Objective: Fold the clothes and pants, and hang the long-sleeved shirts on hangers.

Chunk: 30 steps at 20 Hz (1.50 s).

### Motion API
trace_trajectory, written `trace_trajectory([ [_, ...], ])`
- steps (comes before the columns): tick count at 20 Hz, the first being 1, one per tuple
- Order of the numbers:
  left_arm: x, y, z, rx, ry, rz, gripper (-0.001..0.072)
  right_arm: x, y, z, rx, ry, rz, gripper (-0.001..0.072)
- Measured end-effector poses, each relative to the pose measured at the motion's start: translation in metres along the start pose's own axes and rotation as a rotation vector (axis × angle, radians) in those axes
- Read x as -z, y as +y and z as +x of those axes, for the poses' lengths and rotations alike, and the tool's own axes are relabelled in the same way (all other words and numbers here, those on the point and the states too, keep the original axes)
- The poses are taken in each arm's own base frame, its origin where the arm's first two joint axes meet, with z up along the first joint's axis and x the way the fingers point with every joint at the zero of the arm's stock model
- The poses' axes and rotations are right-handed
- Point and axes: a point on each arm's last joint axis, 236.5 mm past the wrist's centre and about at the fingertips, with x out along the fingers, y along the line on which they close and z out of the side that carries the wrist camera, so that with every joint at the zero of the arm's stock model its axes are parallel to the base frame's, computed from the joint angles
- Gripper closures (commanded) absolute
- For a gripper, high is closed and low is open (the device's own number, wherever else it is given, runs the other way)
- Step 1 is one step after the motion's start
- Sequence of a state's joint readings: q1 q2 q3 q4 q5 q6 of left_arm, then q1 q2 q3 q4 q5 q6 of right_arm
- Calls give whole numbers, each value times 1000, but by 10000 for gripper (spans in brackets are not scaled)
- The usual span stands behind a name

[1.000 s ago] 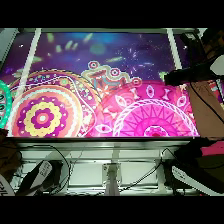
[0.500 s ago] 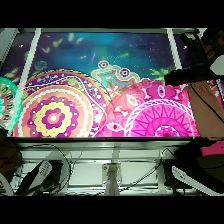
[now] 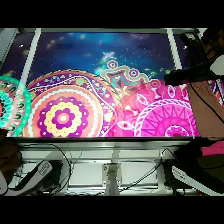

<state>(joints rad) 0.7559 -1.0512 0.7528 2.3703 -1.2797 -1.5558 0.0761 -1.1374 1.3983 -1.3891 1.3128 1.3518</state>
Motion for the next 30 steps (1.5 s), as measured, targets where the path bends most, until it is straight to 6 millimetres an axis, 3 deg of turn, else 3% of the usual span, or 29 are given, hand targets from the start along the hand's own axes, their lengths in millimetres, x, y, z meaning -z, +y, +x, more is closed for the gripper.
trace_trajectory([
  [3, -2, -5, 6, 4, 14, 22, 264, 0, 0, 0, 0, 0, 0, 695],
  [5, -7, -6, 9, -1, 4, 34, 477, 0, 0, 0, 0, 0, 0, 696],
  [6, -10, -5, 10, -9, -3, 36, 535, 0, 0, 0, 0, 0, 0, 695],
  [7, -12, -3, 10, -17, -9, 37, 669, 0, 0, 0, 0, 0, 0, 695],
  [12, -25, 8, -2, -52, -60, 33, 688, 0, 0, 0, 0, 0, 0, 696],
  [15, -54, 9, -31, -71, -172, 34, 688, 0, 0, 0, 0, 0, 0, 695],
  [19, -112, -8, -109, -84, -420, 68, 688, 0, 0, 0, 0, 0, 0, 696],
  [24, -167, -67, -237, -33, -818, 169, 688, 0, 0, 0, 0, 0, 0, 696],
  [27, -176, -117, -312, 59, -1051, 216, 688, 0, 0, 0, 0, 0, 0, 695],
  [30, -167, -178, -382, 220, -1263, 261, 688, 0, 0, 0, 0, 0, 0, 696],
])
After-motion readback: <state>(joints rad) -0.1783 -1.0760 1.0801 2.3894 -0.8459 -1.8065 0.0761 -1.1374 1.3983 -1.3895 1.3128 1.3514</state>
